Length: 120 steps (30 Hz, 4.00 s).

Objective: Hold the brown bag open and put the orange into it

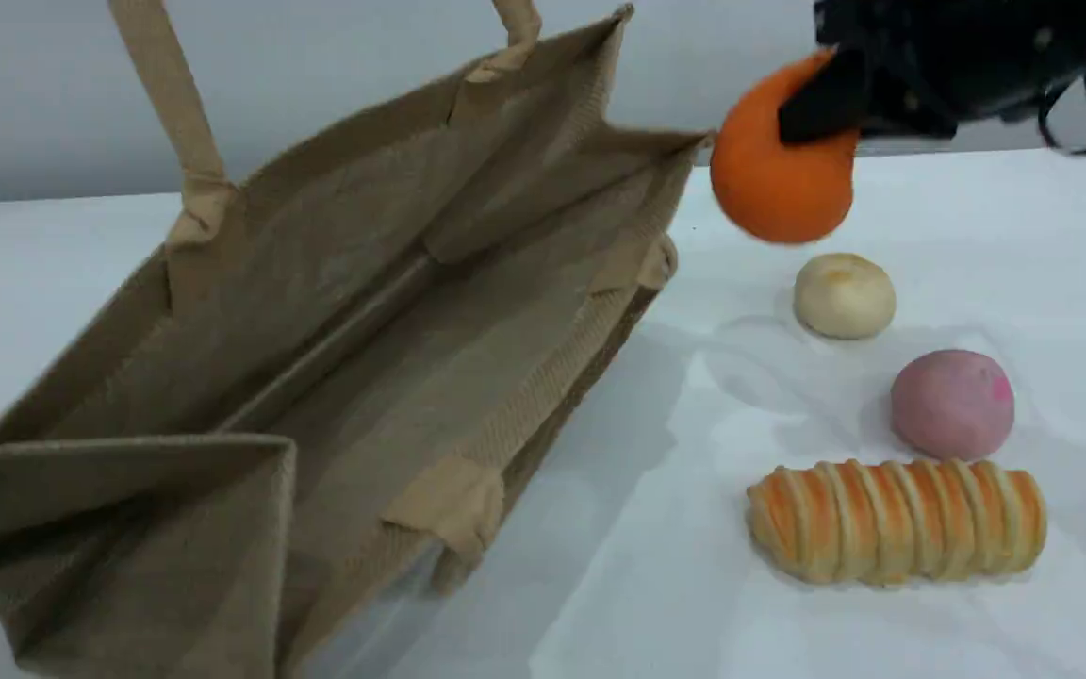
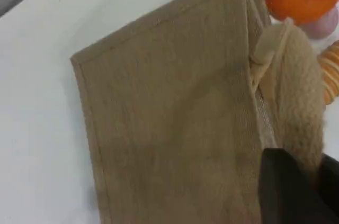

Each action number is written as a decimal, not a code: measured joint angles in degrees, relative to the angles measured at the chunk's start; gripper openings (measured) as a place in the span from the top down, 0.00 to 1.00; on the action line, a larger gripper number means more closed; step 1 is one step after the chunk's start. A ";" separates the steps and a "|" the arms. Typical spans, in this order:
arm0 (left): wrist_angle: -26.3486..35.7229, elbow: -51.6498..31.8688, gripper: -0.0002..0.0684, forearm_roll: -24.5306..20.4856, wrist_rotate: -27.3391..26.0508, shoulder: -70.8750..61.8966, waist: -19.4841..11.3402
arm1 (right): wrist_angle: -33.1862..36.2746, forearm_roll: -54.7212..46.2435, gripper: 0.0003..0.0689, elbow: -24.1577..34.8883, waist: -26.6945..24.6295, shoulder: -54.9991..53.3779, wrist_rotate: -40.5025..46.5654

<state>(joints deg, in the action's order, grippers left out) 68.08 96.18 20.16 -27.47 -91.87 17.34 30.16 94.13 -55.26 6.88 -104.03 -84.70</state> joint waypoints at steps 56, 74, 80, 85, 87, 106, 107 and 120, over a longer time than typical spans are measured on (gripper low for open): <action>-1.35 5.72 0.87 -0.57 4.09 -2.22 3.42 | -1.79 -5.35 0.96 2.28 20.50 5.03 11.08; -1.22 5.67 0.87 -0.57 3.99 -2.22 3.42 | 1.95 5.89 0.96 0.47 21.14 -4.06 -1.17; -1.17 5.67 0.87 -0.57 3.99 -2.22 3.42 | 2.03 5.83 0.84 0.47 21.76 -4.06 -2.53; -0.97 5.67 0.87 -0.57 3.99 -2.22 3.42 | 2.18 5.88 0.56 0.47 21.93 -3.90 -3.80; -0.94 5.67 0.87 -0.57 3.99 -2.22 3.42 | 2.18 5.88 0.45 0.47 21.93 -3.58 -4.05; -1.04 3.69 0.87 -0.43 3.92 -3.72 3.42 | 1.44 -12.05 0.26 0.52 16.32 14.38 11.90; -1.29 2.69 0.87 -0.43 3.92 -3.72 3.42 | 2.02 -14.22 0.26 0.52 15.68 15.74 14.11; -7.19 -15.70 0.84 -0.74 2.32 -3.72 3.42 | 10.51 -38.40 0.26 0.52 11.88 25.77 34.23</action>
<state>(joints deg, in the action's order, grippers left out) 60.89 80.49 19.43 -25.15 -95.59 20.76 40.67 55.74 -54.74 18.76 -78.26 -50.47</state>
